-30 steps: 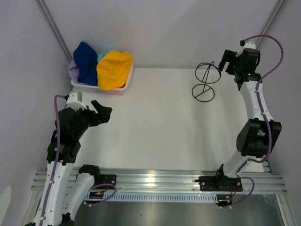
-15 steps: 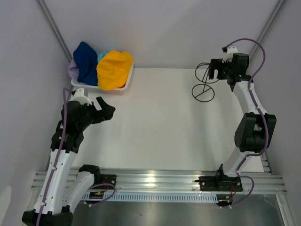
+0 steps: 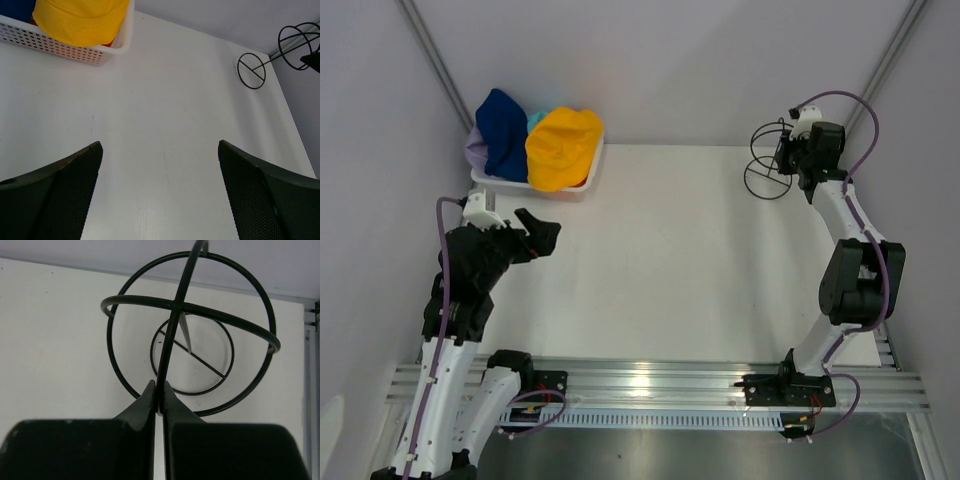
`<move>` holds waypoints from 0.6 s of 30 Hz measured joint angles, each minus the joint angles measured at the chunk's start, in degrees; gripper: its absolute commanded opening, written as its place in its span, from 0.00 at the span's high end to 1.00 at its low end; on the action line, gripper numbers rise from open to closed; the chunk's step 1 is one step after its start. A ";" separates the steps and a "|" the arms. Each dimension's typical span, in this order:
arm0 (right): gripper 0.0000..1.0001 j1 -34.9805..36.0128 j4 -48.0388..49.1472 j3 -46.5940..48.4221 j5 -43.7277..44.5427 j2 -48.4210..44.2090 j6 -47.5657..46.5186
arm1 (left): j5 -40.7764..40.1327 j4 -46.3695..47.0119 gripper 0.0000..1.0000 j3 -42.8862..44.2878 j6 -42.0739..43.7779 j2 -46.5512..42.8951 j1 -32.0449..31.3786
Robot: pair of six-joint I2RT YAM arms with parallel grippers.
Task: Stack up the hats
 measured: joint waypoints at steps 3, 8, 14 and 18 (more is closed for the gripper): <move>1.00 0.02 1.97 -4.74 -1.18 -3.54 0.94 | -0.22 -0.02 0.01 0.00 0.07 0.15 0.00; 1.00 1.57 0.42 -12.81 -1.68 -12.20 2.60 | -0.33 -0.46 0.01 0.76 0.48 0.52 -0.02; 1.00 12.00 -5.79 -18.27 -1.25 -20.83 3.69 | -0.15 -0.87 0.00 2.60 1.18 0.37 0.00; 1.00 18.78 -9.57 -22.84 -1.70 -28.09 5.86 | 0.17 -1.79 0.01 3.52 1.38 0.04 0.00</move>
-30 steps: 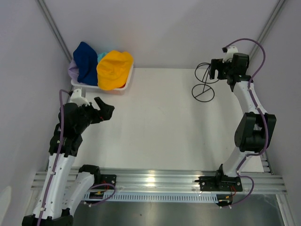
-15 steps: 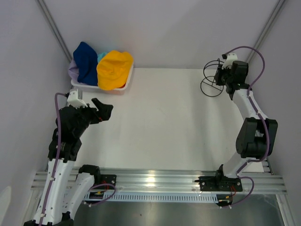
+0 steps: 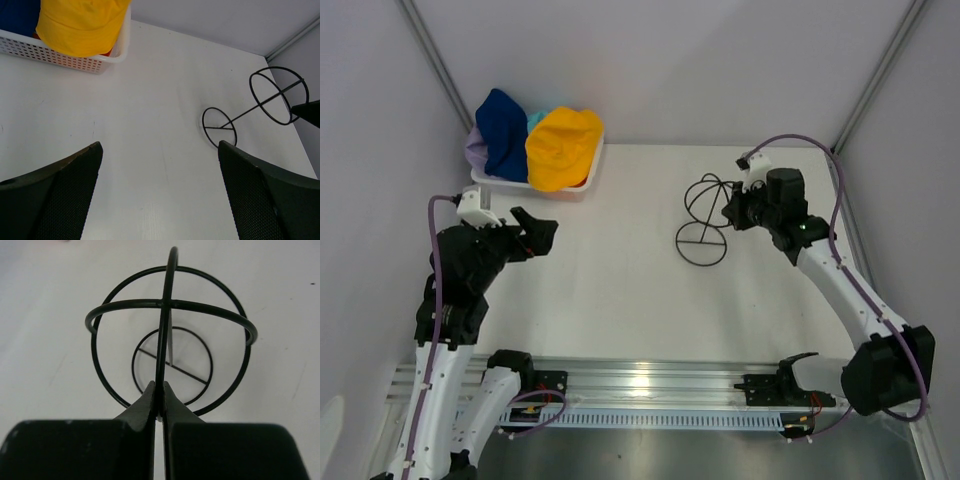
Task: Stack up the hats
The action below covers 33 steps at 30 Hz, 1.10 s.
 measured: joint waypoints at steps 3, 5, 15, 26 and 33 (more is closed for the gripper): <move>1.00 3.54 -2.27 -2.62 -0.44 -5.38 2.62 | 0.17 -1.70 0.00 0.28 0.74 -0.37 0.00; 1.00 6.36 -3.76 -4.92 -0.22 -9.11 4.52 | 0.22 -2.86 0.01 0.28 1.09 -0.74 0.00; 1.00 28.92 -6.91 -8.74 8.68 -14.38 9.86 | 0.28 -7.34 0.00 0.28 2.82 -3.02 -0.02; 1.00 34.23 -8.11 -8.94 15.85 -15.39 15.45 | 0.13 -8.24 0.00 1.22 2.82 -2.75 0.00; 1.00 34.49 -6.91 -10.25 16.15 -16.35 16.72 | -0.87 -8.24 0.00 2.01 2.99 0.85 0.00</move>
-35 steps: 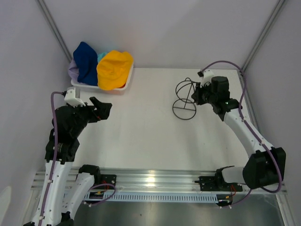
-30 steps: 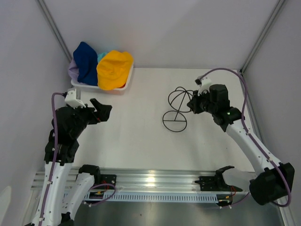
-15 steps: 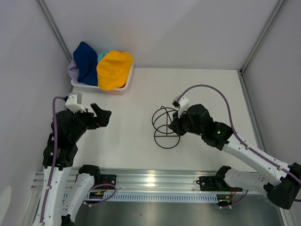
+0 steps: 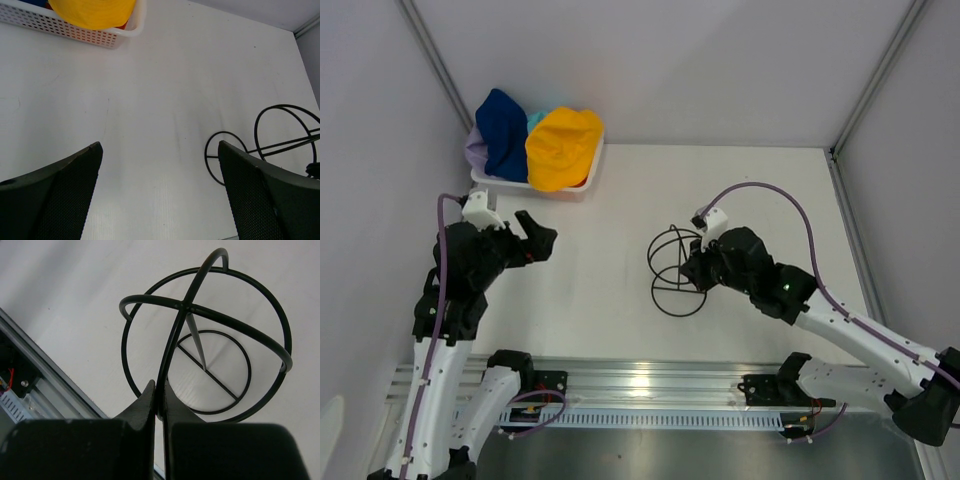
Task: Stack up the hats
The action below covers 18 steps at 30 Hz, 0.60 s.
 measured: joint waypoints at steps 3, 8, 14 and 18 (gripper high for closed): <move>1.00 0.52 3.32 0.63 -2.08 3.74 -0.31 | -2.19 -1.03 0.01 2.73 0.59 2.93 0.00; 1.00 3.67 12.37 7.45 -6.69 16.87 -3.34 | -8.59 -1.14 0.01 6.75 1.03 5.03 0.00; 1.00 5.77 18.51 17.14 -13.62 30.27 -6.51 | -19.74 -2.40 0.01 9.18 0.63 5.33 0.59; 1.00 7.74 18.80 25.83 -16.15 38.77 -8.94 | -24.39 -2.60 0.01 9.84 -0.28 5.75 2.25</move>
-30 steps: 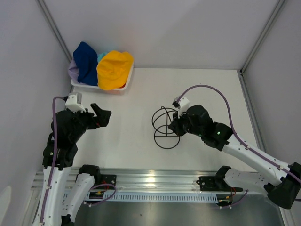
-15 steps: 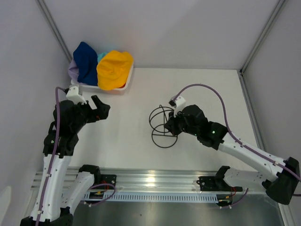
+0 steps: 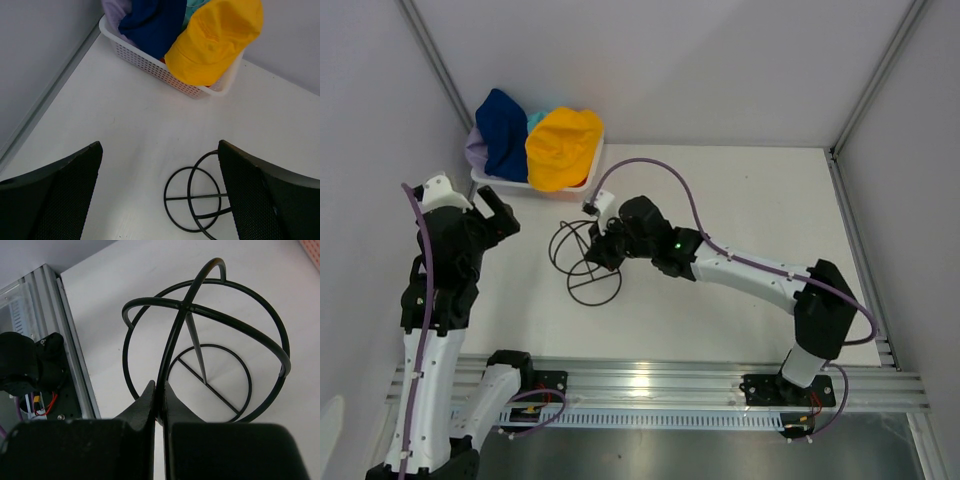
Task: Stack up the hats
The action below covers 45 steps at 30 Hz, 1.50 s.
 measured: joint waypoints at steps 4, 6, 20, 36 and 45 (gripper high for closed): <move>0.98 1.73 -0.87 5.92 -1.86 5.07 -1.73 | -1.70 0.22 0.01 0.24 -0.02 0.55 0.79; 0.88 2.01 -1.22 6.86 -2.71 5.77 -2.19 | -1.75 0.74 0.00 0.24 0.02 0.98 1.11; 0.01 -0.22 -20.28 14.99 -0.20 -1.03 -1.60 | 10.73 7.28 0.00 5.99 3.04 10.75 2.62; 0.01 -23.96 -16.70 9.05 9.09 -23.23 6.73 | 21.03 6.86 0.01 25.70 7.39 31.78 2.67; 0.00 -34.03 -18.32 -7.30 12.66 -22.21 11.52 | 23.98 6.60 0.00 38.82 7.50 47.47 1.29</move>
